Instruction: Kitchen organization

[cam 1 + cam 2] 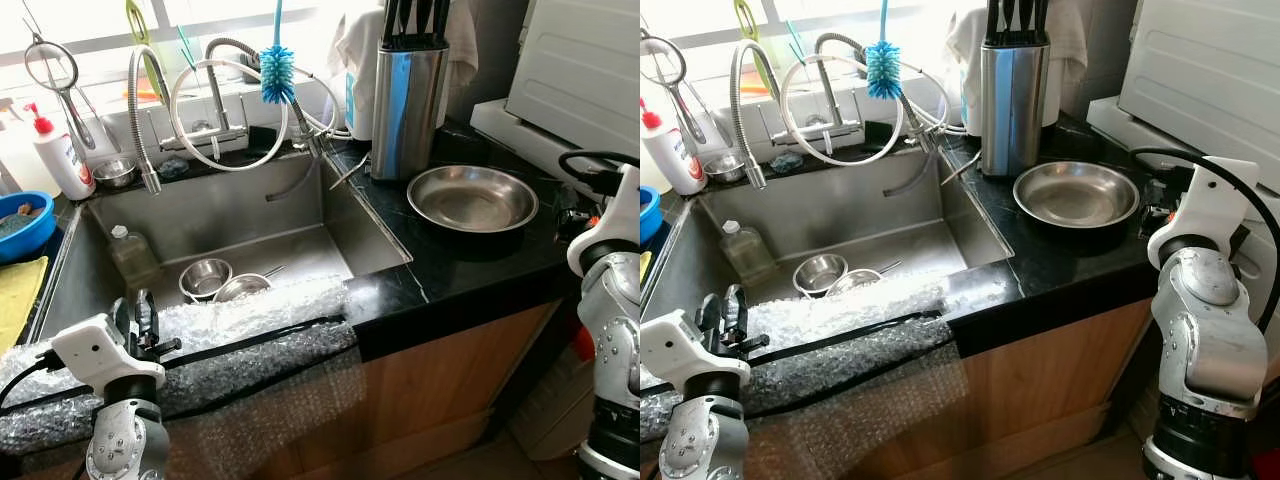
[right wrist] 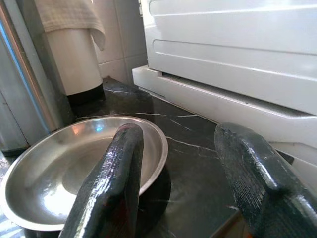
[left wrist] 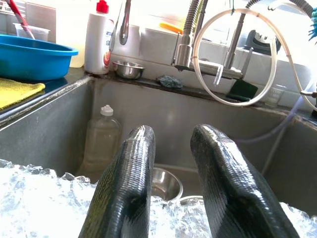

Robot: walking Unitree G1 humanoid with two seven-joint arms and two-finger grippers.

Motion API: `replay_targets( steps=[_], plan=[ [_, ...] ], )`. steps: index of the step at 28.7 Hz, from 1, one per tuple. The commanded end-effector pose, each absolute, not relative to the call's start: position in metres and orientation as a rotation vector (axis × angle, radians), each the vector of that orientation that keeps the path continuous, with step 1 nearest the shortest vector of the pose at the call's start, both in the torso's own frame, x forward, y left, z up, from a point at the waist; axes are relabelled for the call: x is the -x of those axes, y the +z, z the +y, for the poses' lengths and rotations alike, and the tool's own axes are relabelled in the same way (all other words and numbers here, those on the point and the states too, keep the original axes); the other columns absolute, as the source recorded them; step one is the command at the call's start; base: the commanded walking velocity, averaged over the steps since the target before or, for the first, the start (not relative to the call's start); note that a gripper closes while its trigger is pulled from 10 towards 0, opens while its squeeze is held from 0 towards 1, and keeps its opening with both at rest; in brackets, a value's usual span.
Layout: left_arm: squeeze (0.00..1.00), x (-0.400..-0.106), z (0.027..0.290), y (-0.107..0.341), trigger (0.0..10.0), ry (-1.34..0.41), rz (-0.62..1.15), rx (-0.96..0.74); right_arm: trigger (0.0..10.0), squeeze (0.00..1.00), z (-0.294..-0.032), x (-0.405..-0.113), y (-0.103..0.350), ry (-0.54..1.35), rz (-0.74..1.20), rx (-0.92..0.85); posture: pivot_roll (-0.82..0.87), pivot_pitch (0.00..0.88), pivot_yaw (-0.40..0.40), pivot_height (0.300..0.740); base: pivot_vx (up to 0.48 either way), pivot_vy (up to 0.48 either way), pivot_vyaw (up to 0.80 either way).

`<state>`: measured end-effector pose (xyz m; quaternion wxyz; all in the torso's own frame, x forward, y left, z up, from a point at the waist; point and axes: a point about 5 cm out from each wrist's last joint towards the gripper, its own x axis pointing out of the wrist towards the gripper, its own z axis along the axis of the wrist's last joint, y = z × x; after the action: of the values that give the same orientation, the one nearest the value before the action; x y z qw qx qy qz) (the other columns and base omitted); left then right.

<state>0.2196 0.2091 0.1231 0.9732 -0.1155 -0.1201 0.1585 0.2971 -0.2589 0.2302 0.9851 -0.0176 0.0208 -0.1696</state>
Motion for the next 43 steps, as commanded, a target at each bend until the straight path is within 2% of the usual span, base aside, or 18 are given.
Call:
replay_targets(
  steps=[1,9,18,23,29,43],
  plan=[
    [0.0,-0.22,0.202,0.114,10.0,0.32,-0.186,0.239,10.0,0.0,-0.259,-0.301,0.238,-0.333,0.016,0.047,-0.12,0.0,-0.001,0.74,0.0,0.0,0.0],
    [0.0,-0.223,0.202,0.118,10.0,0.308,-0.195,0.239,10.0,0.0,-0.257,-0.306,0.237,-0.339,0.001,0.033,-0.09,0.0,0.015,0.74,0.0,0.0,0.0],
    [0.0,-0.23,0.198,0.118,10.0,0.305,-0.205,0.252,10.0,0.0,-0.26,-0.316,0.241,-0.316,-0.015,0.05,-0.08,0.0,-0.003,0.74,0.0,0.0,0.0],
    [0.0,-0.235,0.201,0.127,10.0,0.29,-0.224,0.255,10.0,0.0,-0.254,-0.32,0.239,-0.319,-0.035,0.023,-0.02,0.0,0.048,0.74,0.0,0.0,0.0],
    [0.0,-0.235,0.218,0.133,10.0,0.34,-0.267,0.235,10.0,0.0,-0.234,-0.33,0.228,-0.255,-0.011,-0.006,0.03,0.0,-0.003,0.74,0.0,0.0,0.0],
    [0.0,-0.227,0.222,0.134,10.0,0.375,-0.286,0.223,10.0,0.0,-0.229,-0.339,0.228,-0.226,-0.027,0.004,0.05,0.0,-0.015,0.74,0.0,0.0,0.0]
  ],
)
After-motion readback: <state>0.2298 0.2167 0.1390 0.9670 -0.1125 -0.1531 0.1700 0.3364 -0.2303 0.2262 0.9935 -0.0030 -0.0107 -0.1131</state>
